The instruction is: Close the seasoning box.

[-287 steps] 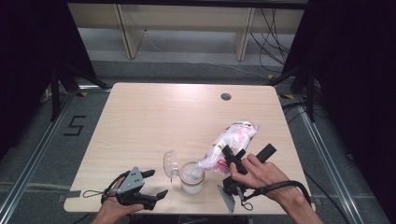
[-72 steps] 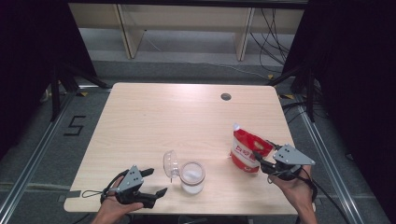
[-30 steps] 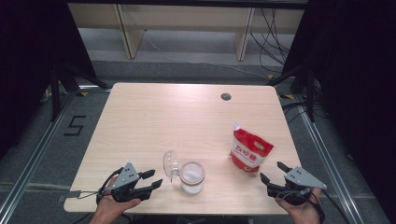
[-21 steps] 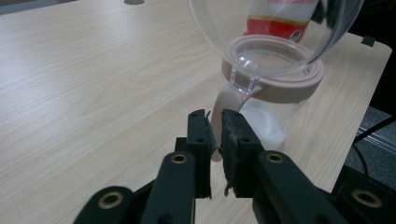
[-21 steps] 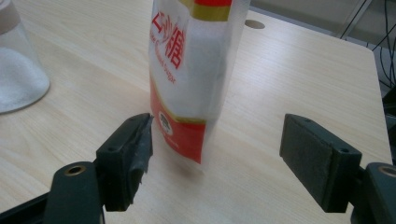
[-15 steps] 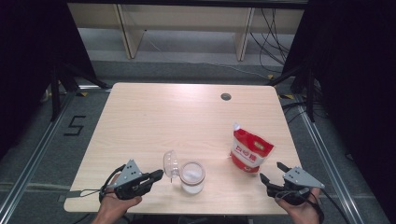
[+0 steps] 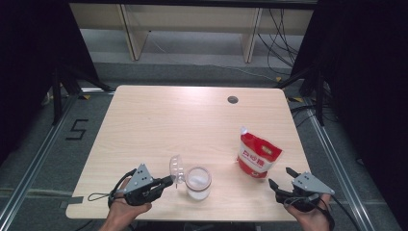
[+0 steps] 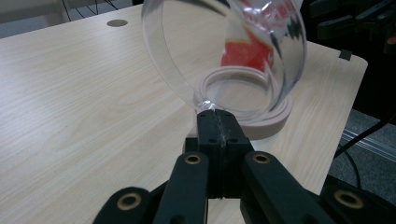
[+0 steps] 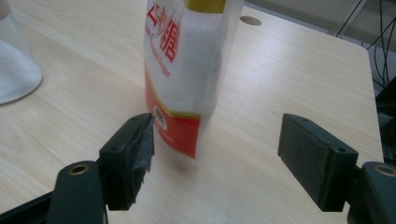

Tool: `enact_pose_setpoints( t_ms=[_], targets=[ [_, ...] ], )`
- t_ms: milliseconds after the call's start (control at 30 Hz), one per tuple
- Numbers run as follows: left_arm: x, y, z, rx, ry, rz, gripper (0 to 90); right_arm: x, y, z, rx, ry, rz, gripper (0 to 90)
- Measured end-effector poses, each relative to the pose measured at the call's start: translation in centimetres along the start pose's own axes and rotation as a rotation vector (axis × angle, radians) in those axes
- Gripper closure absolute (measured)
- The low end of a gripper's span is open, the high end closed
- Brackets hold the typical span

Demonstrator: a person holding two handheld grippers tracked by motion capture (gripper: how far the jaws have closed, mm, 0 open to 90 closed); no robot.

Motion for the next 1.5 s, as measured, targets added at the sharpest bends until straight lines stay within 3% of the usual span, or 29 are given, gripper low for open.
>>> enact_pose_setpoints(
  t_ms=[300, 367, 400, 500, 533, 567, 633, 733, 800, 833, 900, 933, 1167, 1267, 1300, 1333, 1367, 1400, 1433, 1500],
  targets=[
    [-0.5, -0.1, -0.6, 0.005, 0.014, 0.001, 89.1, -0.1, 0.0, 0.0, -0.002, 0.002, 0.009, 28.1],
    [-0.4, 0.0, -0.6, 0.010, 0.013, -0.020, 89.1, 0.0, 0.0, 0.0, 0.000, 0.007, 0.005, 28.1],
    [-0.3, 0.0, -0.5, 0.011, 0.006, -0.007, 88.9, 0.0, 0.0, 0.0, 0.002, -0.003, 0.011, 28.1],
    [-0.2, 0.0, -0.5, 0.006, 0.013, 0.007, 83.9, 0.0, 0.0, -0.1, -0.001, 0.001, 0.031, 28.0],
    [-0.1, 0.0, -0.5, 0.007, 0.013, 0.001, 80.1, 0.3, 0.0, 0.0, 0.004, 0.001, -0.005, 28.0],
    [0.0, 0.1, -0.4, 0.011, 0.007, 0.023, 77.8, 0.3, 0.0, 0.0, 0.007, -0.006, -0.006, 28.0],
    [0.2, 0.1, -0.4, 0.006, 0.001, 0.032, 71.9, -0.1, -0.1, -0.1, -0.009, 0.008, 0.041, 28.0],
    [0.3, 0.3, -0.4, 0.010, 0.010, 0.056, 59.6, 0.2, 0.0, -0.1, -0.001, -0.009, 0.014, 28.0],
    [0.6, 0.3, -0.3, 0.013, 0.000, 0.036, 52.6, 0.2, 0.0, -0.1, -0.002, -0.007, 0.022, 28.0],
    [0.7, 0.4, -0.2, 0.008, -0.010, 0.060, 51.5, 0.2, -0.1, -0.1, -0.002, -0.007, 0.022, 28.0],
    [1.1, 0.4, 0.0, 0.008, -0.018, 0.047, 47.7, 0.2, 0.0, -0.1, -0.002, -0.009, 0.026, 28.0],
    [1.1, 0.5, 0.1, 0.000, -0.016, 0.069, 46.8, 0.3, -0.1, -0.2, -0.006, -0.017, 0.022, 28.0],
    [2.0, 0.6, 0.9, -0.008, -0.027, 0.087, 38.0, 0.6, 0.1, 0.0, 0.008, -0.013, -0.005, 27.8],
    [2.4, 0.8, 1.2, 0.004, -0.040, 0.082, 35.8, 0.3, 0.0, -0.1, -0.020, -0.009, 0.036, 27.5],
    [2.4, 1.0, 1.2, 0.011, -0.039, 0.083, 34.8, 0.7, 0.1, 0.1, -0.001, -0.020, -0.011, 27.2],
    [2.4, 1.0, 1.2, 0.009, -0.034, 0.093, 33.3, 0.8, 0.1, 0.2, -0.002, -0.024, -0.014, 27.2],
    [2.5, 1.1, 1.3, 0.012, -0.028, 0.084, 32.6, 0.6, 0.2, 0.1, -0.008, -0.032, 0.005, 27.1],
    [2.5, 1.2, 1.4, 0.012, -0.027, 0.087, 31.6, 0.2, 0.2, 0.1, -0.009, 0.000, 0.048, 27.2],
    [2.5, 1.2, 1.5, 0.016, -0.022, 0.081, 30.7, 0.2, 0.2, 0.1, -0.007, 0.003, 0.050, 27.1],
    [2.6, 1.3, 1.5, 0.007, -0.017, 0.090, 28.9, 0.6, 0.3, 0.4, 0.003, -0.017, 0.012, 27.1]
  ],
)
Point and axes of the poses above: each handheld gripper's, and its own axes: z roughly backward along the jaws, y roughly out of its underside, x roughly to its left, the point moved 7 cm from there along -z, roughly forward along the jaws, and after that the axes turned 13 degrees about z, right-handed, at the moved point
